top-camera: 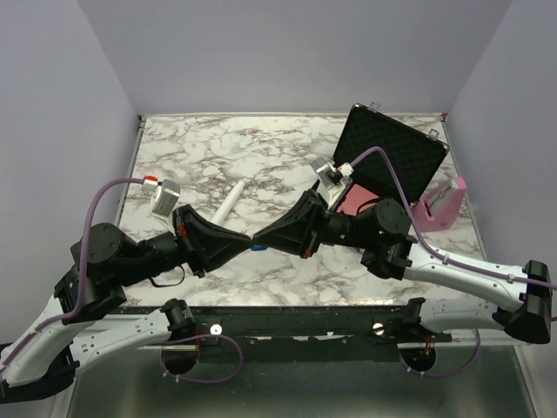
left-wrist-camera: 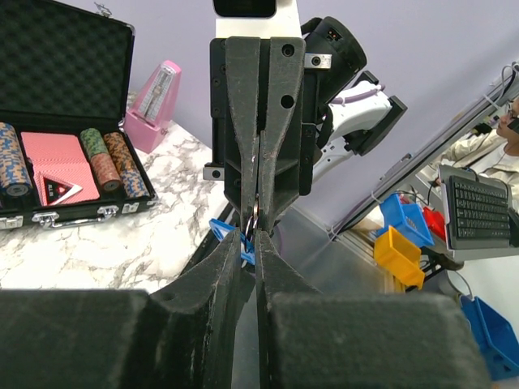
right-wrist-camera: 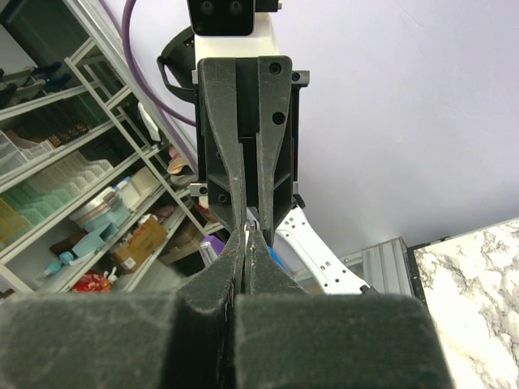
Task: Remove the keys from the keyring
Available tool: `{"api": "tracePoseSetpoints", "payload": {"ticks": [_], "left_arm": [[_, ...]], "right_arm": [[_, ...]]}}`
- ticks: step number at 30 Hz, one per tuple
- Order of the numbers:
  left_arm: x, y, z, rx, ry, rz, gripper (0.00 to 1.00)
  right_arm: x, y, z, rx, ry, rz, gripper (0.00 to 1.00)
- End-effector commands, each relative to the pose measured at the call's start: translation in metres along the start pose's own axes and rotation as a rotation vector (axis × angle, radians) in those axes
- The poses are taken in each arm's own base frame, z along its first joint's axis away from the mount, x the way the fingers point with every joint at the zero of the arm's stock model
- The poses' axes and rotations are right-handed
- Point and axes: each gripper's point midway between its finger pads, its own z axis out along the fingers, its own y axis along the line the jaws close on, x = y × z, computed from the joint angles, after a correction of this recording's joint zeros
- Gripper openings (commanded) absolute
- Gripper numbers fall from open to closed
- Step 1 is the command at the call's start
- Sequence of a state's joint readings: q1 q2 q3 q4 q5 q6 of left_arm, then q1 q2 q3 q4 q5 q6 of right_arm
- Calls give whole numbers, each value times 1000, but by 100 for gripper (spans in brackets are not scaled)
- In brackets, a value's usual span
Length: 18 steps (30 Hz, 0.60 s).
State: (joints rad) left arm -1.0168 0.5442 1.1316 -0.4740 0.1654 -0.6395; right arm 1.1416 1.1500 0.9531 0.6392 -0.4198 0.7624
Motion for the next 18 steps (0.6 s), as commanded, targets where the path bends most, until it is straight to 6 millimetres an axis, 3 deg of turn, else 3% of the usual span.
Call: {"api": "tracePoseSetpoints", "payload": {"ticks": [1,5,18], "left_arm": [[-9,-3,0,-5,-11,16,17],[-12,-4,1,-21,0,18,0],[-2,5,2,-97,132,55,0]], "right_arm": [[-4,18,1,-59,17,-18,1],[-5,19,0,-57,20,-19,1],[4,13,2,-43,63,-5,1]]}}
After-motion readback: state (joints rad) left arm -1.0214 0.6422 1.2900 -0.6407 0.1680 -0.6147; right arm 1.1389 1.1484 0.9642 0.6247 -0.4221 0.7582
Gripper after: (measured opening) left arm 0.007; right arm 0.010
